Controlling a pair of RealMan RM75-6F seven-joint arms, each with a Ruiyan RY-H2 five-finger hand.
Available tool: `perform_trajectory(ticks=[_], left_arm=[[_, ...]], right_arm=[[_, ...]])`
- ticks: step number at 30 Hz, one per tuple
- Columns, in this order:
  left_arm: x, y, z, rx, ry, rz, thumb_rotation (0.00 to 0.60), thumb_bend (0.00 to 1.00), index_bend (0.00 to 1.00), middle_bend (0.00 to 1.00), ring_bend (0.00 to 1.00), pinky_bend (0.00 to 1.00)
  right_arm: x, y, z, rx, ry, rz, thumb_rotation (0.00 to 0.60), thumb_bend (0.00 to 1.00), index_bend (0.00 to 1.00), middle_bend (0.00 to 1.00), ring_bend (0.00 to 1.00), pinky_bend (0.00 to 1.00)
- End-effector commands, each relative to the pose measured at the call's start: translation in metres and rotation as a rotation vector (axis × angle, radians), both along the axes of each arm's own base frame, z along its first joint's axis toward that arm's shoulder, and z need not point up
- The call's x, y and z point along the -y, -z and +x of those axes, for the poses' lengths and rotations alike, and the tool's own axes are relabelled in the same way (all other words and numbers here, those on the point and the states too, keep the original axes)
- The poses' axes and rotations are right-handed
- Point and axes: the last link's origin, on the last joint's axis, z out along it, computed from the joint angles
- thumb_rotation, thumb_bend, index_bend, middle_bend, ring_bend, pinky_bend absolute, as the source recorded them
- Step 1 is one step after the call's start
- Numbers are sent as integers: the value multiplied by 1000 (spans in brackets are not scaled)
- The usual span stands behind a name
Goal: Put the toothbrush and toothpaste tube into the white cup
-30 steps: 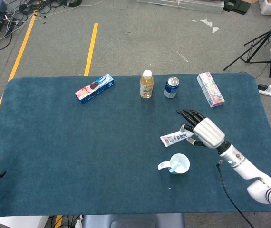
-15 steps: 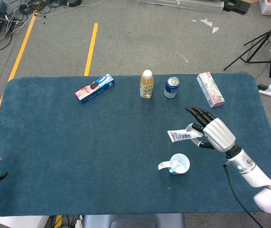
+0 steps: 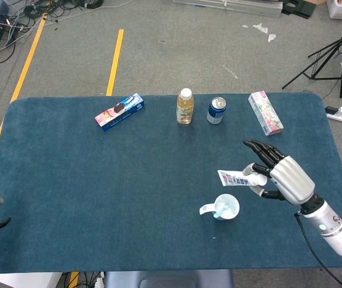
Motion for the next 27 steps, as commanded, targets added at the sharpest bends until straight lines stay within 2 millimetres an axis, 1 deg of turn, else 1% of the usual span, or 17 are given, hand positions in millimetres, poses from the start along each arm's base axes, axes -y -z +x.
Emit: perform_trajectory(ticks=[1, 7, 11, 19, 27], left_arm=[[0, 0, 0, -2, -2, -2, 600, 0, 469, 250, 247, 305], [-1, 1, 0, -5, -3, -6, 600, 0, 469, 250, 246, 306], [0, 2, 0, -7, -3, -9, 600, 0, 469, 250, 246, 306], [0, 3, 0, -9, -3, -11, 600, 0, 469, 250, 247, 305], [3, 3, -1, -8, -5, -12, 600, 0, 469, 250, 246, 305]], right_arm=[[-14, -5, 1, 0, 25, 49, 600, 248, 607, 7, 0, 162], [-32, -11, 3, -8, 57, 113, 600, 248, 607, 8, 0, 162], [-38, -8, -1, -12, 78, 145, 600, 248, 607, 9, 0, 162], [-36, 4, -10, -30, 114, 190, 600, 248, 607, 10, 0, 162], [-30, 14, -13, -33, 129, 225, 600, 248, 607, 9, 0, 162]])
